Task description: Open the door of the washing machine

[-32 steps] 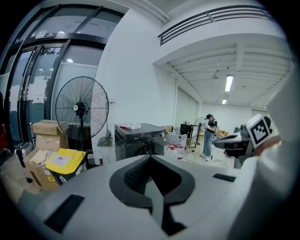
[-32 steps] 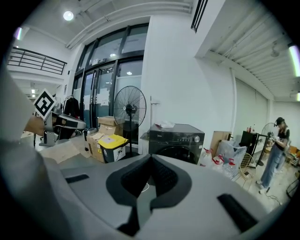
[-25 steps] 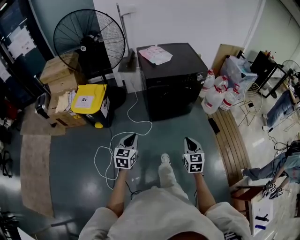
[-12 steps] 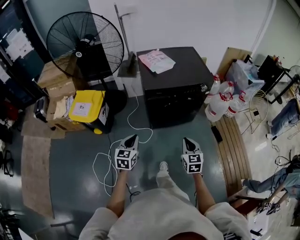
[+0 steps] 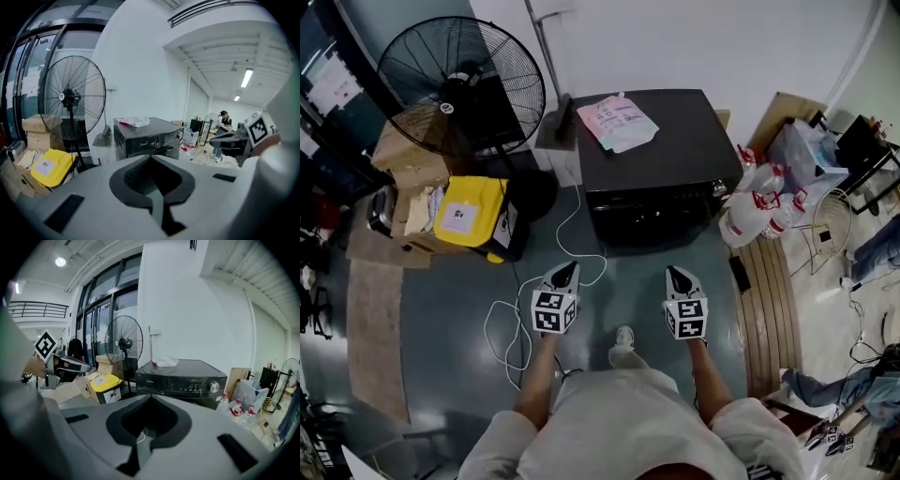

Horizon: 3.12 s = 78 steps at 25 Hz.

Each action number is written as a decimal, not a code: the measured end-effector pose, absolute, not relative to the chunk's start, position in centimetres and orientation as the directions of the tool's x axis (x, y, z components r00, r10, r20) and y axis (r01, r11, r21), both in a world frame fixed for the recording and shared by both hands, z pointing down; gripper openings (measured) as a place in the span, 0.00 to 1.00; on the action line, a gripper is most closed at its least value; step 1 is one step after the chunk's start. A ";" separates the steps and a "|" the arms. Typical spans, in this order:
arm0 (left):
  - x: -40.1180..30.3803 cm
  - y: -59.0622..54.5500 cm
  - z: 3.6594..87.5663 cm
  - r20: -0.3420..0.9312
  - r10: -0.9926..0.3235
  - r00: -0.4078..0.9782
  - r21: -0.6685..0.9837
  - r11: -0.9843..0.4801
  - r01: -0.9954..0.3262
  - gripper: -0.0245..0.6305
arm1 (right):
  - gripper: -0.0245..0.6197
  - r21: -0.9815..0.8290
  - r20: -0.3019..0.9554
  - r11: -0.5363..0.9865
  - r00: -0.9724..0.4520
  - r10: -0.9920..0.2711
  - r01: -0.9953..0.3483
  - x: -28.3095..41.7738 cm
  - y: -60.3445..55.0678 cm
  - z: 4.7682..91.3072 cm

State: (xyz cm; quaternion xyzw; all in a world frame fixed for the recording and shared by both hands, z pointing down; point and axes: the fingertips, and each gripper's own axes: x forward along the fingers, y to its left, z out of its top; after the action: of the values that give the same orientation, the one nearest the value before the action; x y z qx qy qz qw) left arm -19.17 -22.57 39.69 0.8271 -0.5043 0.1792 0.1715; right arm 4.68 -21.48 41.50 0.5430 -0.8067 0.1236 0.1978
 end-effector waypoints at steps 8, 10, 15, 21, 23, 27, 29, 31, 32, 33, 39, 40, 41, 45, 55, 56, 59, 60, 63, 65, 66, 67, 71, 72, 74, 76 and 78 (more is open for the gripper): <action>-17.6 -27.1 42.1 0.508 -0.742 0.437 0.097 -0.455 -0.885 0.05 | 0.04 -0.011 0.489 0.409 -0.361 -0.794 -0.913 4.3 -26.1 44.2; -17.6 -27.9 42.6 0.515 -0.734 0.442 0.100 -0.461 -0.882 0.05 | 0.04 -0.017 0.499 0.407 -0.360 -0.788 -0.913 4.0 -26.7 44.9; -18.0 -29.5 44.5 0.534 -0.706 0.465 0.105 -0.490 -0.865 0.05 | 0.04 -0.019 0.513 0.393 -0.346 -0.785 -0.919 3.0 -28.2 46.5; -18.6 -31.8 48.1 0.552 -0.665 0.504 0.119 -0.535 -0.837 0.05 | 0.04 -0.019 0.530 0.366 -0.319 -0.785 -0.930 1.6 -29.9 49.1; -18.6 -32.6 49.5 0.555 -0.656 0.512 0.123 -0.543 -0.830 0.05 | 0.04 -0.015 0.531 0.367 -0.319 -0.785 -0.930 1.2 -30.6 50.1; -18.3 -33.5 52.2 0.557 -0.638 0.532 0.134 -0.562 -0.816 0.05 | 0.04 -0.020 0.534 0.360 -0.314 -0.785 -0.933 0.6 -31.3 52.0; -18.3 -33.9 53.2 0.551 -0.634 0.543 0.135 -0.575 -0.807 0.05 | 0.04 -0.023 0.536 0.356 -0.312 -0.784 -0.934 0.3 -31.5 53.0; -18.2 -34.1 54.0 0.540 -0.633 0.555 0.130 -0.589 -0.797 0.05 | 0.04 -0.024 0.543 0.354 -0.310 -0.781 -0.935 0.0 -31.5 54.1; -18.2 -34.1 54.3 0.533 -0.632 0.562 0.130 -0.595 -0.793 0.05 | 0.04 -0.023 0.548 0.356 -0.310 -0.777 -0.934 -0.2 -31.4 54.7; -18.2 -34.0 54.7 0.526 -0.631 0.569 0.135 -0.599 -0.789 0.05 | 0.04 -0.022 0.555 0.359 -0.310 -0.772 -0.933 -0.4 -31.3 55.3; -18.5 -33.7 58.2 0.513 -0.599 0.615 0.165 -0.635 -0.755 0.47 | 0.04 -0.024 0.573 0.369 -0.315 -0.756 -0.929 -1.3 -30.9 58.4; -18.6 -33.7 58.9 0.514 -0.598 0.615 0.158 -0.639 -0.753 0.50 | 0.04 -0.026 0.575 0.368 -0.315 -0.755 -0.929 -1.3 -30.8 58.9; -18.6 -33.8 59.7 0.515 -0.597 0.615 0.151 -0.643 -0.751 0.52 | 0.04 -0.029 0.576 0.365 -0.314 -0.755 -0.930 -1.3 -30.8 59.4; -18.3 -33.9 62.6 0.527 -0.585 0.616 0.138 -0.656 -0.742 0.54 | 0.04 -0.043 0.580 0.345 -0.304 -0.756 -0.938 -1.1 -30.6 61.6; -16.1 -35.6 66.8 0.510 -0.576 0.639 0.105 -0.696 -0.711 0.54 | 0.04 -0.063 0.594 0.332 -0.303 -0.745 -0.941 -0.8 -29.4 66.8; -15.9 -35.9 67.3 0.508 -0.575 0.641 0.102 -0.699 -0.708 0.54 | 0.04 -0.064 0.594 0.331 -0.302 -0.745 -0.942 -0.7 -29.4 67.3; -15.2 -36.9 68.8 0.506 -0.573 0.645 0.093 -0.707 -0.701 0.54 | 0.04 -0.065 0.598 0.329 -0.301 -0.743 -0.942 -0.5 -29.4 68.6; -14.9 -37.1 69.3 0.506 -0.572 0.646 0.092 -0.709 -0.700 0.54 | 0.04 -0.066 0.599 0.329 -0.301 -0.742 -0.942 -0.4 -29.3 69.0; -14.1 -37.8 70.8 0.510 -0.566 0.648 0.086 -0.716 -0.693 0.54 | 0.04 -0.068 0.608 0.327 -0.299 -0.736 -0.943 -0.1 -28.9 70.2; -13.5 -38.3 71.9 0.515 -0.559 0.650 0.075 -0.726 -0.684 0.54 | 0.04 -0.069 0.613 0.323 -0.296 -0.733 -0.944 0.3 -28.6 71.1; -13.1 -38.6 72.5 0.517 -0.555 0.651 0.070 -0.731 -0.679 0.54 | 0.04 -0.069 0.616 0.320 -0.293 -0.732 -0.945 0.5 -28.4 71.5; -12.8 -38.9 73.0 0.519 -0.552 0.653 0.067 -0.735 -0.675 0.54 | 0.04 -0.069 0.619 0.317 -0.290 -0.730 -0.946 0.8 -28.3 71.9; -11.6 -40.5 74.2 0.514 -0.550 0.658 0.064 -0.741 -0.668 0.54 | 0.04 -0.071 0.629 0.308 -0.282 -0.724 -0.949 1.5 -28.1 73.2; -11.2 -40.8 74.4 0.514 -0.547 0.661 0.062 -0.744 -0.665 0.54 | 0.04 -0.072 0.631 0.306 -0.281 -0.723 -0.949 1.7 -28.0 73.5; -10.4 -41.3 75.0 0.514 -0.540 0.666 0.056 -0.754 -0.655 0.54 | 0.04 -0.076 0.635 0.301 -0.279 -0.720 -0.950 2.0 -28.0 74.0; -9.7 -42.0 75.7 0.517 -0.536 0.667 0.043 -0.763 -0.646 0.54 | 0.04 -0.080 0.637 0.297 -0.278 -0.719 -0.952 2.3 -28.0 74.5; -9.2 -42.8 76.1 0.519 -0.537 0.665 0.039 -0.763 -0.645 0.54 | 0.04 -0.082 0.638 0.293 -0.276 -0.719 -0.953 2.5 -28.1 74.9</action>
State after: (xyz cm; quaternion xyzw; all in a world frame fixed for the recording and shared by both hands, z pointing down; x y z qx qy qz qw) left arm -9.24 -42.79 76.10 0.9058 -0.3262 0.2467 0.1103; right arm 2.47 -28.07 74.85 0.5471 -0.7639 0.2330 0.2507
